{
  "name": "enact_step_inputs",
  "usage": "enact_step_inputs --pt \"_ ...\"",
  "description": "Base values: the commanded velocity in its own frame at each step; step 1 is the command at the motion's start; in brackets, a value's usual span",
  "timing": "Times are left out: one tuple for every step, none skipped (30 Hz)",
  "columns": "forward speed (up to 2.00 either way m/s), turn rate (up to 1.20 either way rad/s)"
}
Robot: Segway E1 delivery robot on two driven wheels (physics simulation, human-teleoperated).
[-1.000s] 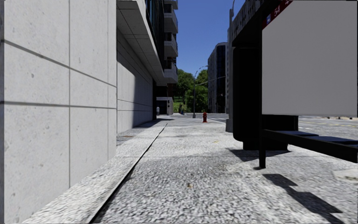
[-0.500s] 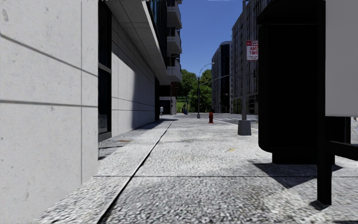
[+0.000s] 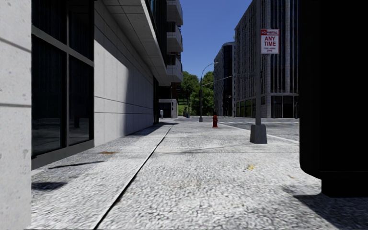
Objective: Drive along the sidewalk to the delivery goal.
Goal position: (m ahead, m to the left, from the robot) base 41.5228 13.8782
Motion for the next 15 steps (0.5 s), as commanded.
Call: enact_step_inputs --pt "2.0 0.0" --pt "2.0 0.0" --pt "2.0 0.0" --pt "2.0 0.0" --pt "2.0 0.0" --pt "2.0 0.0" --pt "2.0 0.0" --pt "2.0 0.0" --pt "2.0 0.0" --pt "2.0 0.0" --pt "2.0 0.0" --pt "2.0 0.0" --pt "2.0 0.0" --pt "2.0 0.0" --pt "2.0 0.0"
